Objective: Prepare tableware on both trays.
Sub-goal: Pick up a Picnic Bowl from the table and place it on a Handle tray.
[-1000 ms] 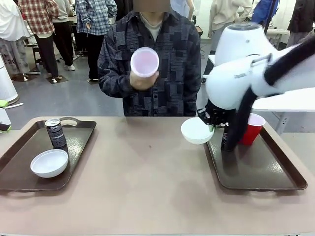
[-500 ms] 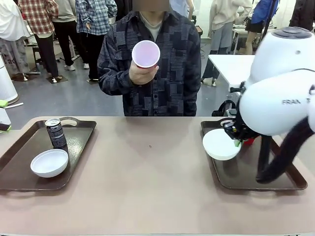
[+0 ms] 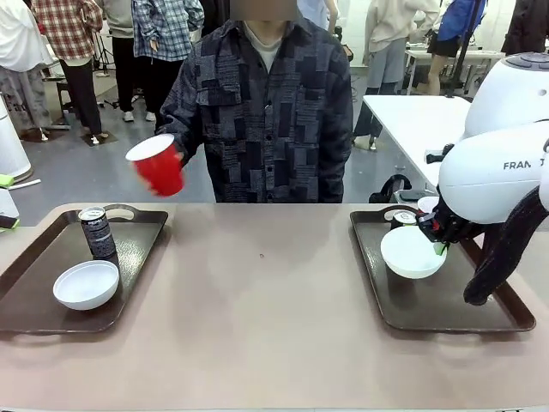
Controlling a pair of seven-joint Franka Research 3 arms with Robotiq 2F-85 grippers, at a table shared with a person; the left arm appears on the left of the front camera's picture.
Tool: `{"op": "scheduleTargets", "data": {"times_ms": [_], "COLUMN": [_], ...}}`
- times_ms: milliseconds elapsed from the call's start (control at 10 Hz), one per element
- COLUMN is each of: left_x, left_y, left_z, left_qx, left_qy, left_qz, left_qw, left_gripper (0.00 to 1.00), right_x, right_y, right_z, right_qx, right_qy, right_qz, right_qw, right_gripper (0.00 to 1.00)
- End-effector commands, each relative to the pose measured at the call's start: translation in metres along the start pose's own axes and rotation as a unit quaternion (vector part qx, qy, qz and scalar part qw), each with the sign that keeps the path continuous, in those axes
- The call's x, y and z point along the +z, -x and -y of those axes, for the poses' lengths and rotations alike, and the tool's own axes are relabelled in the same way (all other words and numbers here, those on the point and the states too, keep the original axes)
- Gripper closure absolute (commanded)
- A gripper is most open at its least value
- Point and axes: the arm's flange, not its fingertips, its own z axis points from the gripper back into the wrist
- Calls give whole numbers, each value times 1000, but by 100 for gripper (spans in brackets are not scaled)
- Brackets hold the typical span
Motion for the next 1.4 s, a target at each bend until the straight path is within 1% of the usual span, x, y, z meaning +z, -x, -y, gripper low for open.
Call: {"op": "scheduleTargets", "data": {"times_ms": [0, 100, 200, 400, 700, 900, 1200, 1300], "left_x": [2, 2, 2, 2, 2, 2, 2, 2], "left_y": [0, 0, 0, 0, 0, 0, 0, 0], "left_z": [1, 1, 1, 1, 1, 1, 1, 1], "left_qx": [-3, -3, -3, -3, -3, -3, -3, -3], "left_qy": [7, 7, 7, 7, 7, 7, 7, 7], "left_qz": [2, 2, 2, 2, 2, 2, 2, 2], "left_qw": [1000, 1000, 1000, 1000, 1000, 1000, 1000, 1000], "left_gripper": [8, 8, 8, 8, 8, 8, 8, 8], "right_x": [9, 0, -16, -48, -78, -91, -97, -98], "right_y": [3, 0, -5, -8, -13, -14, -14, -14], "right_z": [-9, 0, 5, 19, 34, 39, 42, 42], "right_qx": [-3, 0, 17, 15, 8, 7, 0, -3], "right_qy": [-7, 0, -29, -41, -70, -78, -74, -75], "right_qz": [10, 0, -21, -36, -49, -64, -76, -84], "right_qw": [1000, 1000, 999, 998, 996, 995, 994, 994], "right_gripper": [100, 96, 96, 96, 96, 96, 96, 71]}}
